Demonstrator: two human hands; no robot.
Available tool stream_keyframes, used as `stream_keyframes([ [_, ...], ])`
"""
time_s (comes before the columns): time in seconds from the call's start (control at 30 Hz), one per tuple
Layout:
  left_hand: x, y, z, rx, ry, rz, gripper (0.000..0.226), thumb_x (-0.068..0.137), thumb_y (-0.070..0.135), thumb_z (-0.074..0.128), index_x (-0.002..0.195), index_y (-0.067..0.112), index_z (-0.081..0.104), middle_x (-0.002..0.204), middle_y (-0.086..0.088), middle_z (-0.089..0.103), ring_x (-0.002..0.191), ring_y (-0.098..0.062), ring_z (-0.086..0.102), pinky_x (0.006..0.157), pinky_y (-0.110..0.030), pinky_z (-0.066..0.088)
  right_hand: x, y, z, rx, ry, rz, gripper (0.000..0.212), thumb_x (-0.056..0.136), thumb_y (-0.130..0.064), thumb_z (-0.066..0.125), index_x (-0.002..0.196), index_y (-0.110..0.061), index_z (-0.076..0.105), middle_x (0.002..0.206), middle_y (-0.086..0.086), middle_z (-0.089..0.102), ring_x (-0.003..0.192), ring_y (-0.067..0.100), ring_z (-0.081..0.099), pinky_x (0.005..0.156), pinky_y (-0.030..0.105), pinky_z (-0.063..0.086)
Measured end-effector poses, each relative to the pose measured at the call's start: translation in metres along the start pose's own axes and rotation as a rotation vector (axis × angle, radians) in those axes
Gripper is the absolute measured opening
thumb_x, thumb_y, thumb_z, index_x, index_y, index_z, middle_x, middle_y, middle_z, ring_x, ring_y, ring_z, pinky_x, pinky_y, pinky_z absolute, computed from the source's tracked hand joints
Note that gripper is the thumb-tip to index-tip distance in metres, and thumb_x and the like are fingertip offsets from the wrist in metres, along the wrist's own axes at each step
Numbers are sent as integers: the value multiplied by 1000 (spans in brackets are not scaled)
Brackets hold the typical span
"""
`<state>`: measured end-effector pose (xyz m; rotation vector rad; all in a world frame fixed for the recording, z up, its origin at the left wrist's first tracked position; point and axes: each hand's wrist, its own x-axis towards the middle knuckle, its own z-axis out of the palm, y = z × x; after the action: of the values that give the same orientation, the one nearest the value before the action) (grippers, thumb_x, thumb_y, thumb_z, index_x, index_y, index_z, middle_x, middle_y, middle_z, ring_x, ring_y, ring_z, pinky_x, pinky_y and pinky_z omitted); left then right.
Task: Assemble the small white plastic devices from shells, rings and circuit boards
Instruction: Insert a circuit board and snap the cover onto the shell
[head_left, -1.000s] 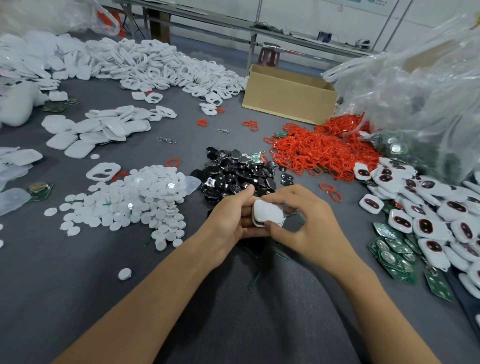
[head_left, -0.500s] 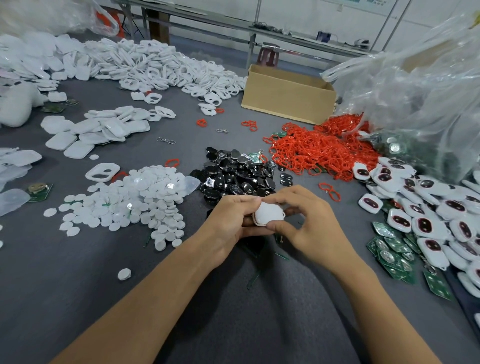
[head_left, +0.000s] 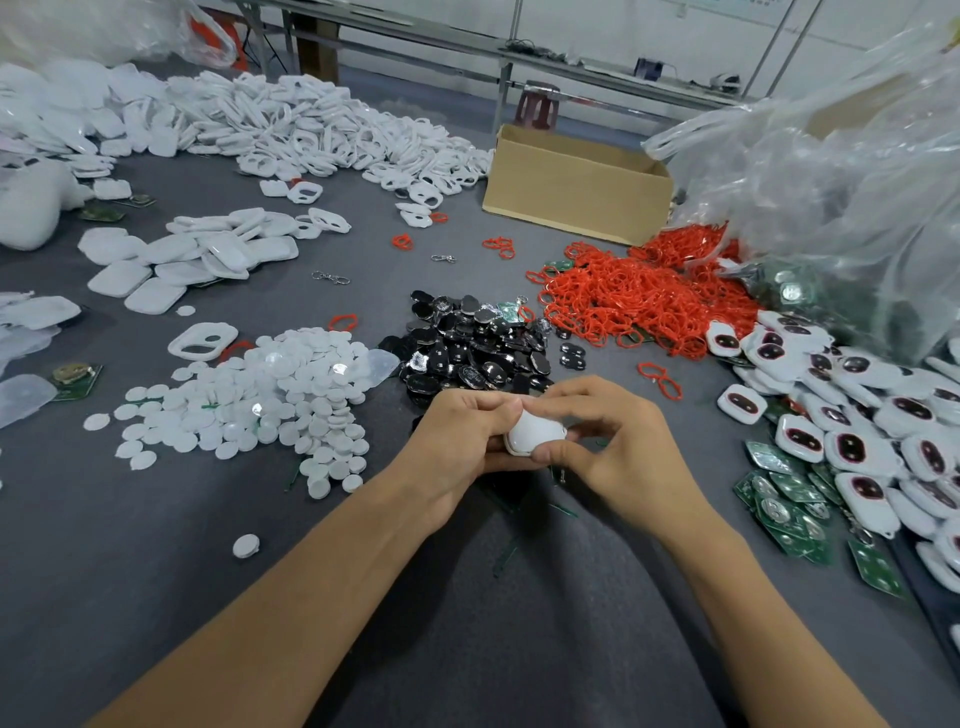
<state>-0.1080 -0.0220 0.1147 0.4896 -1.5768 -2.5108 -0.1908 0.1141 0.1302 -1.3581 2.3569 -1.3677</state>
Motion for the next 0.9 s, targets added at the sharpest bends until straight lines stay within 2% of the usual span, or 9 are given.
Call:
stream_keyframes([
  [0.13,0,-1,2,26,38,23,28,101,1,43,97,0,70,95,-17,72,74,-18,70,69,-33,62,0,0,2,-8,-24,12,41,70,6,78,103,-17,74,101,-1,64,88,23,61,76,27,51],
  [0.23,-1,-3,3,70,66,64,28,100,1,45,93,3,72,97,-15,72,75,-15,69,67,-30,62,-1,1,4,23,11,37,40,68,6,80,99,-19,75,100,0,64,80,28,60,72,25,50],
  [0.4,-1,-4,3,71,47,83,18,96,3,54,102,4,71,106,-20,72,88,-19,68,75,-28,60,1,8,1,139,39,195,51,64,2,84,109,-16,69,92,3,67,74,13,58,68,23,48],
  [0.47,0,-4,2,79,34,91,17,96,1,55,103,3,70,105,-21,71,88,-19,69,76,-28,60,1,10,0,170,-2,238,42,66,-3,84,104,-15,70,81,4,67,67,12,53,68,28,45],
  [0.53,1,-5,2,78,48,100,17,96,0,54,103,0,69,104,-23,71,86,-19,69,75,-29,61,0,11,-1,287,-24,257,31,71,-4,80,100,-13,72,77,11,65,65,17,49,67,32,43],
  [0.67,2,-8,3,134,79,152,16,96,2,56,104,-1,69,99,-18,72,85,-16,71,74,-30,61,0,11,-3,408,-7,265,15,81,-4,70,96,-6,71,77,8,66,62,11,50,55,19,43],
  [0.77,1,-10,5,177,95,191,15,97,3,55,103,0,68,96,-17,72,82,-15,70,72,-30,61,-1,11,1,475,-9,290,9,85,0,64,94,2,65,70,6,63,56,9,51,49,19,41],
  [0.83,1,-11,6,204,107,207,14,97,3,55,99,3,69,95,-15,71,80,-14,70,70,-29,61,-1,10,5,506,0,318,2,86,1,62,88,0,63,62,4,59,49,8,50,45,18,40],
  [0.9,-1,-11,7,233,102,217,15,97,3,54,96,6,69,93,-12,71,79,-12,69,68,-28,61,-1,9,6,534,20,353,6,85,2,63,81,-1,62,57,5,57,46,8,50,42,18,38],
])
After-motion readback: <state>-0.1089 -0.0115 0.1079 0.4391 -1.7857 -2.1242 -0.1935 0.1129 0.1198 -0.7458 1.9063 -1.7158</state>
